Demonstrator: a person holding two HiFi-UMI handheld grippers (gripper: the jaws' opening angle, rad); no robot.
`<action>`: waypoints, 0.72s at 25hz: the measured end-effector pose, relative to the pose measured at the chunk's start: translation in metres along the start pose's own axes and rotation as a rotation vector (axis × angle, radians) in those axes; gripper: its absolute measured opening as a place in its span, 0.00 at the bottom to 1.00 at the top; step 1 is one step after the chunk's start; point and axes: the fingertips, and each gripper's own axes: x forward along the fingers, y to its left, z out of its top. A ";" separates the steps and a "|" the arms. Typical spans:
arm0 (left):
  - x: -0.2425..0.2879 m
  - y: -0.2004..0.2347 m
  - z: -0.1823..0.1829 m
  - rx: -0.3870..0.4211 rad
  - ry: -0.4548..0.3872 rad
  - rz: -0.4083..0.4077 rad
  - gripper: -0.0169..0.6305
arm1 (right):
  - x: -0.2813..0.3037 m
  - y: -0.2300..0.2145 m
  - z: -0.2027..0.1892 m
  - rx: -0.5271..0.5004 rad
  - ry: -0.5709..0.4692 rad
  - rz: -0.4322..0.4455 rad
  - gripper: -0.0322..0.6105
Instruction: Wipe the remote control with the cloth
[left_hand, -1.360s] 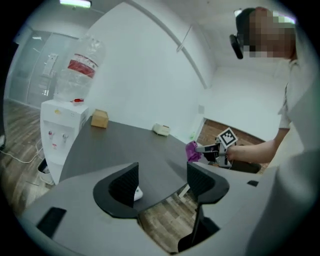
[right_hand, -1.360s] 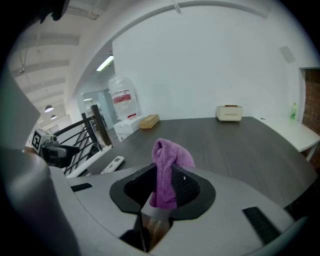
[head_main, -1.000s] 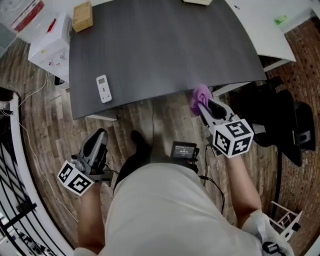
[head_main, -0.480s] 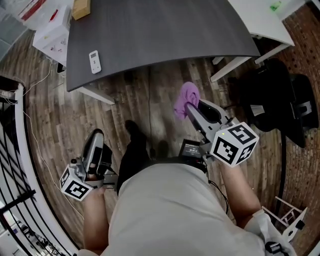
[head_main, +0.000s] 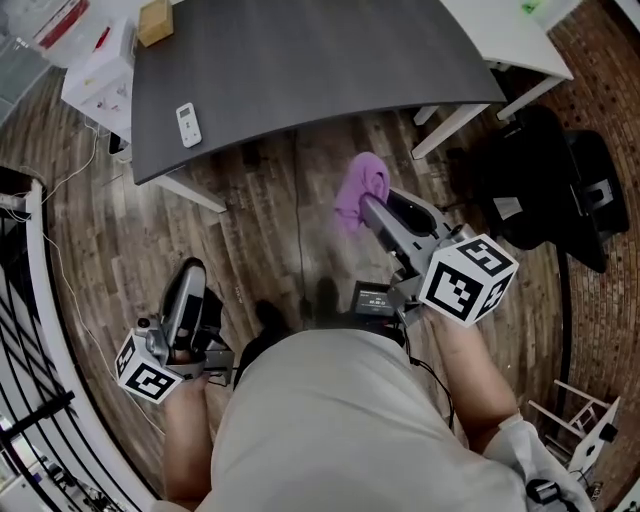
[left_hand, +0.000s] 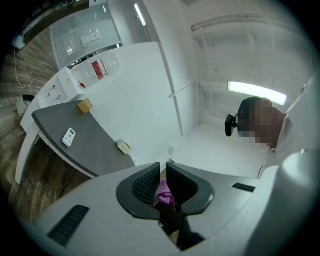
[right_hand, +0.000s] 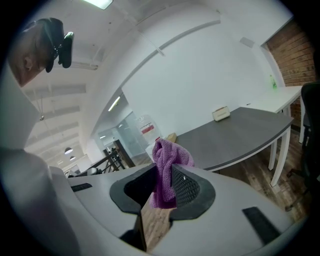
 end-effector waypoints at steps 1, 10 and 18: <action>-0.003 0.000 0.002 0.002 0.009 -0.004 0.09 | 0.002 0.006 0.000 0.004 -0.003 0.002 0.21; -0.042 0.012 0.029 -0.007 0.026 -0.029 0.09 | 0.024 0.065 -0.002 0.021 -0.030 0.039 0.20; -0.058 0.010 0.027 -0.026 0.038 -0.069 0.09 | 0.023 0.075 -0.009 0.042 -0.042 0.019 0.20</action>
